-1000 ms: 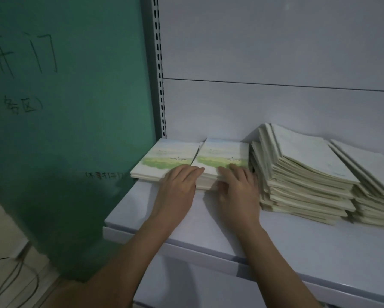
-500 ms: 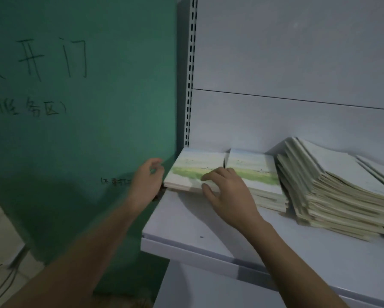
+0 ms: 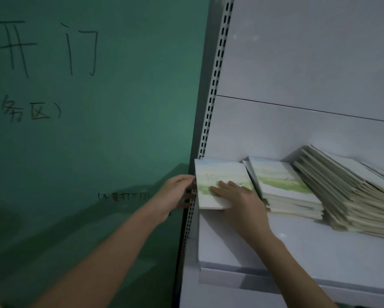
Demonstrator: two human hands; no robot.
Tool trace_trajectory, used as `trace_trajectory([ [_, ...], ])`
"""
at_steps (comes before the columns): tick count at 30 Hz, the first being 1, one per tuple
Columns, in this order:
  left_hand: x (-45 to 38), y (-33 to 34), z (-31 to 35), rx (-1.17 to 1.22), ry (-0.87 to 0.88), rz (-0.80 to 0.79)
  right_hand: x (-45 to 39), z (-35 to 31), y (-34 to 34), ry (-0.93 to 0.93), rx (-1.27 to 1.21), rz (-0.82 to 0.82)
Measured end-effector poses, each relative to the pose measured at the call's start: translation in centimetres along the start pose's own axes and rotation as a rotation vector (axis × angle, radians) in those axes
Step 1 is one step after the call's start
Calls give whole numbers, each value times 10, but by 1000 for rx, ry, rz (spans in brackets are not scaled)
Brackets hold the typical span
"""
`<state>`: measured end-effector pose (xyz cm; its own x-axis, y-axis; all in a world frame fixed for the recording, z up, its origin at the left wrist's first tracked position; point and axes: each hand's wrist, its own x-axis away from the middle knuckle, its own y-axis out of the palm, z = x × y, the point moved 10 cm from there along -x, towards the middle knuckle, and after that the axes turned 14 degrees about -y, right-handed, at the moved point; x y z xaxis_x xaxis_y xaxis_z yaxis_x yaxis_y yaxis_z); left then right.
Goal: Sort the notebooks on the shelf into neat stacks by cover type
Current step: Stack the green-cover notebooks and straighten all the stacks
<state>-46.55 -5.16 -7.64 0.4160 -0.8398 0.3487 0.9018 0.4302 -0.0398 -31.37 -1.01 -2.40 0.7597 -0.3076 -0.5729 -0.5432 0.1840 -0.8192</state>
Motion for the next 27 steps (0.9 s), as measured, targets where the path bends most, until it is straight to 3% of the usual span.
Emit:
trace_trajectory([
  [4,-10,-5,5,13,-23,-57,-4,4,1,63,-73,-140],
  [8,-16,-10,28,244,-61,-179,-39,-31,-33,34,-3,147],
  [10,-12,-16,35,367,-120,-253,-59,-60,-25,-80,17,159],
  [12,-10,-29,35,380,-155,-292,-73,-84,-9,-207,14,99],
  [14,-7,-45,27,337,-175,-302,-75,-91,15,-227,-81,-83],
  [16,-6,-67,14,271,-180,-234,-66,-82,32,-141,-177,-279],
  [21,2,-94,-3,278,-138,-173,-21,-9,38,143,-29,-505],
  [23,5,-94,-2,298,-119,-142,-7,10,41,160,20,-539],
  [27,11,-81,5,322,-93,-129,-9,18,33,120,-3,-456],
])
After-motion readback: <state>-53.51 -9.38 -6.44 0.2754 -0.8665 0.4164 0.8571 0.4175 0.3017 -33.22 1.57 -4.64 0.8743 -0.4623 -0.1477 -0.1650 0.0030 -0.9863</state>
